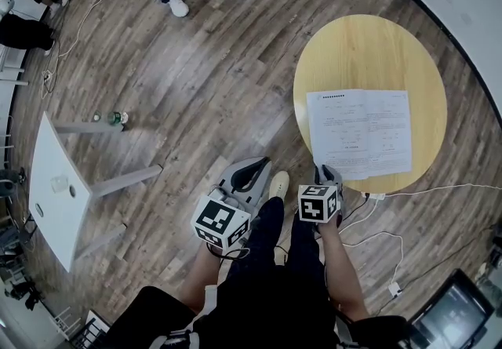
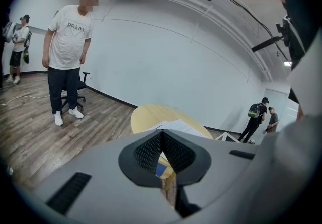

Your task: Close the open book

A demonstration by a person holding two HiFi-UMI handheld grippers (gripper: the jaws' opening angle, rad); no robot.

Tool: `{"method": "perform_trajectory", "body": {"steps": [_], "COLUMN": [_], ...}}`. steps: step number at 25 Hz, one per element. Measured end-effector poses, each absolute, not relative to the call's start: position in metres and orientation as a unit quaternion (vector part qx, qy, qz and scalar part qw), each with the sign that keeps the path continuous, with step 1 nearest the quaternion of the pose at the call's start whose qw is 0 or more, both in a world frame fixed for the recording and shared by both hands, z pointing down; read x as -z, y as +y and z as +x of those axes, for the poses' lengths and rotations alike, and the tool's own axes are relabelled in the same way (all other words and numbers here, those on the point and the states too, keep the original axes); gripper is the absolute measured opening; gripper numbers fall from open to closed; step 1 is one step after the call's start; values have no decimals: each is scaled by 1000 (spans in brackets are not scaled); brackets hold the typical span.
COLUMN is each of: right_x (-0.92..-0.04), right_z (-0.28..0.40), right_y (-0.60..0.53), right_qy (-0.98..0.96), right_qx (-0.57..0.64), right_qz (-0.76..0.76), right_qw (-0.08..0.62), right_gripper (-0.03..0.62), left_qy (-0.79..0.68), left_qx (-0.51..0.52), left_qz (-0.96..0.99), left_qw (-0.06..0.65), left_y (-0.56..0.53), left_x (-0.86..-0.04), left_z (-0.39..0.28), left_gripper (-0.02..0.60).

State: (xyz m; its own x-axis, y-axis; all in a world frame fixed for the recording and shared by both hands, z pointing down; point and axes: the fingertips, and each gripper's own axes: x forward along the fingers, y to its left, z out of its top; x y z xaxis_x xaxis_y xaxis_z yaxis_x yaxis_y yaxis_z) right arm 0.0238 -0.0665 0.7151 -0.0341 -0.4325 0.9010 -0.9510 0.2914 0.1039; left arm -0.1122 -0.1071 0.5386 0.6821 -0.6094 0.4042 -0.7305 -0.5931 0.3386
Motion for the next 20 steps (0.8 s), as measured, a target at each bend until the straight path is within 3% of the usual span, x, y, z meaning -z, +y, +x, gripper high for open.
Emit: {"method": "perform_trajectory", "body": {"steps": [20], "right_x": [-709], "right_z": [27], "right_y": [-67], "right_qy": [-662], "right_qx": [-294], "right_qz": [522], "right_qw": [450], "right_gripper": [15], "left_qy": [-378], "left_qx": [-123], "left_qz": [886], "left_qw": [239], "left_y": [-103], "left_x": [-531], "left_z": [-110], "left_gripper": [-2]}}
